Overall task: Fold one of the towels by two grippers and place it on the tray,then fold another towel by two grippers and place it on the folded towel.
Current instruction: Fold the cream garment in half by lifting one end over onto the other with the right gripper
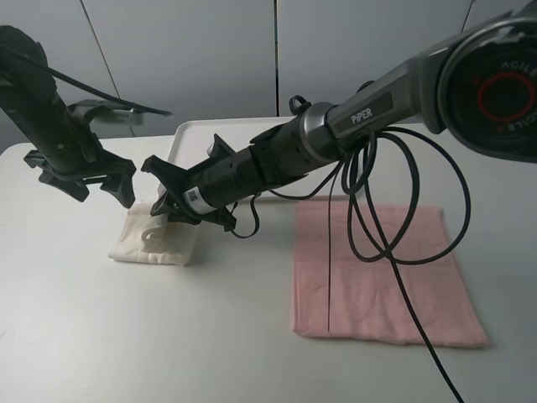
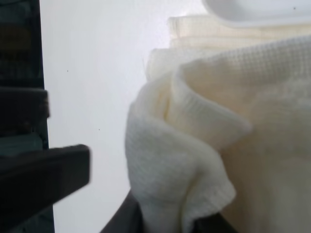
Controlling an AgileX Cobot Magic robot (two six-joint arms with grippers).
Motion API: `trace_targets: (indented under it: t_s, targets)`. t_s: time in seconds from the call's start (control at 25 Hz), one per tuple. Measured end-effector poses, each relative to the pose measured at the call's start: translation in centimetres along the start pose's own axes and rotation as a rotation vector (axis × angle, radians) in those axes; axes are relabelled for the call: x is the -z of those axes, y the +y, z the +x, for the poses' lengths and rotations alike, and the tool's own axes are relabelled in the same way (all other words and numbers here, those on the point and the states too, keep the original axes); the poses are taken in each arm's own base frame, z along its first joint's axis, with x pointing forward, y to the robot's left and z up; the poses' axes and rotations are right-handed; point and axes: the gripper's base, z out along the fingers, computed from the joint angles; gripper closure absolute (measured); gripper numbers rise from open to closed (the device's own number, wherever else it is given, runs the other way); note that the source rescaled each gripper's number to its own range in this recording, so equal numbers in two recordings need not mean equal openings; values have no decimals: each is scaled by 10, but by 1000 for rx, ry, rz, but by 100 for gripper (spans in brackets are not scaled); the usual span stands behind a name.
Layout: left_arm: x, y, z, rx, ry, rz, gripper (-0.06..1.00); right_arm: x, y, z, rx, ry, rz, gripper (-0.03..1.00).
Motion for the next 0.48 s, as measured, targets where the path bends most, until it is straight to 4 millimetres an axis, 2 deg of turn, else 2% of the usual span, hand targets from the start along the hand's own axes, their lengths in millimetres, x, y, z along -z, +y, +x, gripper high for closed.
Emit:
trace_targets:
  t_s: [0.08,0.2,0.32,0.48]
  targets:
    - [17,1,-5,-12,-26,-11,-5,-1,5,0,10,-6,-6,70]
    - [31,2,-9,-24,-33,-25,-5,-5,15,1,33,-27,-9,59]
    - [33,2,-9,-29,-14,-28,-5,-8,24,2,52,-36,-23,46]
    - [33,3,-7,-32,6,-29,-5,-9,27,3,59,-38,-27,30]
